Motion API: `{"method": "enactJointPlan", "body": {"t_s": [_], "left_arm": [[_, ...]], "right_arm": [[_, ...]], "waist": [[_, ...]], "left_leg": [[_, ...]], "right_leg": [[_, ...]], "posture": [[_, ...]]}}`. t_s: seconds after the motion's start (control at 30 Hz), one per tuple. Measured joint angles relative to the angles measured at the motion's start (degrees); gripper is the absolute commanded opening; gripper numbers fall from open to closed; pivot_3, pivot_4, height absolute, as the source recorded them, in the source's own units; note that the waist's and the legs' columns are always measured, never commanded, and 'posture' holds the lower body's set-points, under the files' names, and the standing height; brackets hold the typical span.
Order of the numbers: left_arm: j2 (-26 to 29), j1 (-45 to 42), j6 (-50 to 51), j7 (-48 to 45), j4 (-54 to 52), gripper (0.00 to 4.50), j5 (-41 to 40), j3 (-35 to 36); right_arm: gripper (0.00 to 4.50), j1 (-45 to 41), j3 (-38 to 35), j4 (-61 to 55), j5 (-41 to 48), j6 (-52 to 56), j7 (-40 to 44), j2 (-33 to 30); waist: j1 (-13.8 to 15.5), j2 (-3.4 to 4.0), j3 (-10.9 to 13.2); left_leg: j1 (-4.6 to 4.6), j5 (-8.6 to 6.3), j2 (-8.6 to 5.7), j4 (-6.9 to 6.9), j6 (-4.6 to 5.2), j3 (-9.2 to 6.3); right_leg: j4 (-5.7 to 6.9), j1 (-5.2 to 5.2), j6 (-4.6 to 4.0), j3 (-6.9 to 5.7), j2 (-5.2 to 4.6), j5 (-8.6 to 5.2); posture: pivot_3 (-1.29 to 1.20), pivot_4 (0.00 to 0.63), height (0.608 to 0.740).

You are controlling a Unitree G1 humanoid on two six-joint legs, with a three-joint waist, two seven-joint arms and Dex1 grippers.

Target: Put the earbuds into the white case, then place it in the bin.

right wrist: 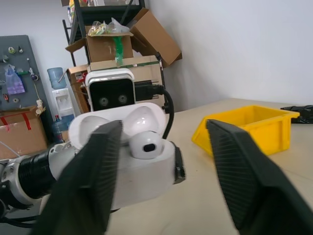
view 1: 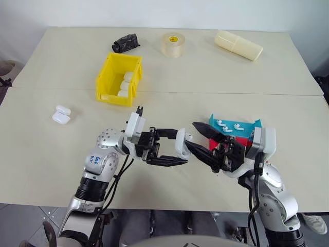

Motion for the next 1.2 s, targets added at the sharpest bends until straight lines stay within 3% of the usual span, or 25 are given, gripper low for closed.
{"method": "enactJointPlan", "body": {"t_s": [0.1,0.33,0.47,0.63,0.9,1.07,1.2], "left_arm": [[-0.2,0.0,0.0,0.3,0.0,2.78,0.0,0.4],[-0.4,0.0,-1.4,1.9,0.1,2.78,0.8,0.7],[-0.1,0.9,-4.4,2.6,0.1,2.78,2.8,0.6],[-0.3,1.6,-7.3,4.3,2.4,2.78,5.5,0.0],[-2.9,1.6,-11.4,8.1,5.0,2.78,9.7,-1.9],[-3.5,1.6,-13.3,10.2,6.6,2.78,11.0,-2.0],[-4.1,1.3,-13.9,10.9,6.7,2.78,11.4,-2.5]], "right_arm": [[4.46,-0.9,-0.3,0.7,0.1,-0.2,0.7,-0.7],[4.46,-1.1,-2.8,0.6,0.7,0.8,2.6,-5.8],[4.46,3.1,-12.3,2.0,0.8,1.8,6.1,-15.3],[4.46,9.7,-23.7,13.3,-1.5,-2.1,16.4,-23.4],[4.46,12.3,-30.8,30.9,-9.9,-13.2,23.4,-26.1],[4.46,9.7,-31.2,31.5,-10.5,-9.4,22.0,-29.7],[4.46,2.2,-25.3,26.4,-12.2,1.7,17.9,-36.5]], "waist": [[0.0,0.00,0.0],[0.1,0.00,0.0],[0.3,-0.01,0.0],[0.3,-0.02,0.0],[0.2,0.00,0.0],[-0.1,0.04,0.0],[0.0,0.13,0.0]], "left_leg": [[0.00,0.00,0.00,0.00,0.00,0.00],[-0.01,0.00,0.00,0.00,0.01,-0.01],[-0.03,-0.03,-0.01,-0.01,0.06,0.00],[0.06,-0.04,-0.04,-0.03,0.07,0.00],[0.10,-0.03,-0.02,-0.03,0.07,-0.02],[0.12,-0.03,0.12,-0.03,0.06,-0.01],[0.14,-0.01,0.23,0.00,0.02,-0.05]], "right_leg": [[0.00,-0.01,0.00,0.00,0.00,0.00],[-0.01,0.01,0.00,0.00,-0.02,0.00],[-0.11,0.07,0.01,-0.02,-0.06,0.00],[-0.24,0.23,0.02,-0.10,-0.03,0.01],[-0.32,0.31,0.06,-0.14,-0.02,0.03],[-0.38,0.33,0.12,-0.13,-0.02,0.07],[-0.35,0.33,0.12,-0.13,-0.02,0.07]], "posture": [[0.00,0.150,0.740],[0.00,0.150,0.740],[0.00,0.150,0.740],[0.00,0.150,0.740],[0.00,0.150,0.740],[0.00,0.150,0.740],[0.00,0.150,0.740]]}}
